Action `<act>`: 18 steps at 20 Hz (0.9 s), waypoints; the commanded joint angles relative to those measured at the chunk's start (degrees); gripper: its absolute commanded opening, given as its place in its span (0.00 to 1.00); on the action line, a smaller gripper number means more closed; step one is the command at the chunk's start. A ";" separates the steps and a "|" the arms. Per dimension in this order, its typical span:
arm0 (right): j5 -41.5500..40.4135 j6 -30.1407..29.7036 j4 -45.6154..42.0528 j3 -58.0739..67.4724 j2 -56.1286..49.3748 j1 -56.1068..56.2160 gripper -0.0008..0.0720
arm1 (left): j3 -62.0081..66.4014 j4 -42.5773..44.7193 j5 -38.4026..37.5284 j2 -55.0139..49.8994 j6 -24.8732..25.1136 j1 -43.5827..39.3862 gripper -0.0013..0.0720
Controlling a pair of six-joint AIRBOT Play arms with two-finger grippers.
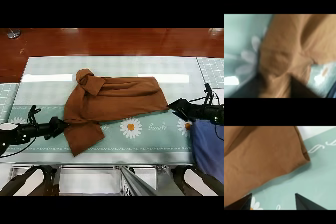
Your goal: Fold the shirts.
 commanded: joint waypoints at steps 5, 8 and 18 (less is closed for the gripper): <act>-8.07 7.61 -3.45 0.70 -8.15 1.27 0.85 | 4.61 -4.24 3.74 -0.92 3.50 -4.87 0.05; -7.45 6.80 -0.04 5.33 -16.37 1.64 0.85 | 6.86 -4.24 2.71 -0.90 3.48 -4.87 0.05; 0.63 9.79 -0.02 28.17 -27.67 12.74 0.05 | 12.76 -4.59 -4.17 -0.39 6.21 -4.37 0.05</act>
